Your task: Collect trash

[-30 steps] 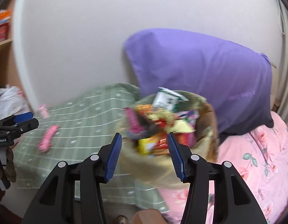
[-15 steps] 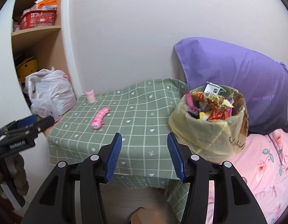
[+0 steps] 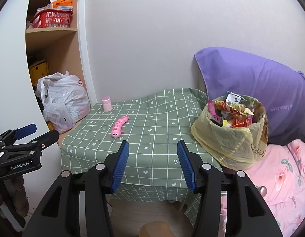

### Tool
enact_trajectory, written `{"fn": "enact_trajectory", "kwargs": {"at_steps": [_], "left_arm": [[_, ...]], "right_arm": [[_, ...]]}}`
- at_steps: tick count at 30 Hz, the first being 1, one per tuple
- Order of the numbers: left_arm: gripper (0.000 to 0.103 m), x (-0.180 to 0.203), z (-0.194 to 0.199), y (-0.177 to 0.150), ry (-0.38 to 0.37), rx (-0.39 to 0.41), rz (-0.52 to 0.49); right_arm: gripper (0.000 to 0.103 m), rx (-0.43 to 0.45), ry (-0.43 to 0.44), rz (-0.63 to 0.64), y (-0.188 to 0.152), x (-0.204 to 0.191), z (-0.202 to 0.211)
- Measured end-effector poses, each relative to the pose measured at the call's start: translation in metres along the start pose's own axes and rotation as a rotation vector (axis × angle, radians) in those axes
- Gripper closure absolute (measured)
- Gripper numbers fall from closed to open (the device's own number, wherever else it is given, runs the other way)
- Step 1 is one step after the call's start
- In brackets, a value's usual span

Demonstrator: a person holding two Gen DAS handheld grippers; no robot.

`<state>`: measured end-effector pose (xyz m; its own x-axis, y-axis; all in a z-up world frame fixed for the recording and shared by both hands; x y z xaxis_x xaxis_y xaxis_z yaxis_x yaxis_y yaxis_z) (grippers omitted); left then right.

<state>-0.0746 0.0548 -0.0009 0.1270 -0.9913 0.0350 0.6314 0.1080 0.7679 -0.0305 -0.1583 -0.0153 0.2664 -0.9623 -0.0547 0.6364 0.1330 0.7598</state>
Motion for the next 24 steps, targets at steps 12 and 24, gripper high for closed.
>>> {"fn": "enact_trajectory", "kwargs": {"at_steps": [12, 24], "left_arm": [[0.012, -0.0062, 0.0010, 0.0019, -0.001, 0.003, 0.017], [0.012, -0.0044, 0.0001, 0.0017, -0.007, -0.008, 0.013]], "right_arm": [[0.055, 0.001, 0.015, 0.025, 0.0043, -0.0099, -0.0027], [0.055, 0.000, 0.011, 0.021, 0.0029, -0.0052, -0.0015]]}}
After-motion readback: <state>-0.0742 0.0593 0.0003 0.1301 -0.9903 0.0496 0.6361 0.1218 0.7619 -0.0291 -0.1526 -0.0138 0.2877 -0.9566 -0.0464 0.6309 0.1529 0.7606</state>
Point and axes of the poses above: each gripper's, at about its wrist camera, not at the fingertips, and z roughly against the way its jaws point, x to its right, y to its top, the point moved 4 cm from there along -z, roughly the way its jaws point, and after that the axes turned 8 degrees about -x, right-handed, at the moved point
